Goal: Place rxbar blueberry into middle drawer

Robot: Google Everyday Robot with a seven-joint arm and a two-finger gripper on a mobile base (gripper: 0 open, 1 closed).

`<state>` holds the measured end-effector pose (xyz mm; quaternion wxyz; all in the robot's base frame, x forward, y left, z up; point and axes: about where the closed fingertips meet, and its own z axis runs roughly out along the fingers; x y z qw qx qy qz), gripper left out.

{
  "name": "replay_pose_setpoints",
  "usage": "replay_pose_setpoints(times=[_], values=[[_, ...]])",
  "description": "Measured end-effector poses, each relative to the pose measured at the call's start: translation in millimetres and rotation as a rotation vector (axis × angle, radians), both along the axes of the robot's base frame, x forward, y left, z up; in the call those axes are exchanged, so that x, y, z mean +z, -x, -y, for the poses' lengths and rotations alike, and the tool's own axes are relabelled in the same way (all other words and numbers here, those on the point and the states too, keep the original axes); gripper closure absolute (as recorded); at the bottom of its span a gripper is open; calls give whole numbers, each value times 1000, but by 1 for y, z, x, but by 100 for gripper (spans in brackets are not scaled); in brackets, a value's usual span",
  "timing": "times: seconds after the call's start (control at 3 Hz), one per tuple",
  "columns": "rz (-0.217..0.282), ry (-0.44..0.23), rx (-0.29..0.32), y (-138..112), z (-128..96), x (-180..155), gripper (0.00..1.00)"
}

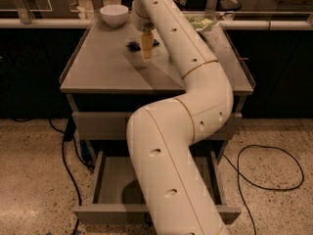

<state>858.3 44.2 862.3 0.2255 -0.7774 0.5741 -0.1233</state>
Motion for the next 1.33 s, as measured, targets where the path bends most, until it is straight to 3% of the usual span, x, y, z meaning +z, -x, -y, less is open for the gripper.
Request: replay_pose_setpoints(times=[0.33, 1.0, 1.33], values=[[-2, 39, 0, 1, -3, -1, 0], [2, 36, -25, -4, 3, -7, 0], [40, 19, -48, -15, 17, -3, 0]])
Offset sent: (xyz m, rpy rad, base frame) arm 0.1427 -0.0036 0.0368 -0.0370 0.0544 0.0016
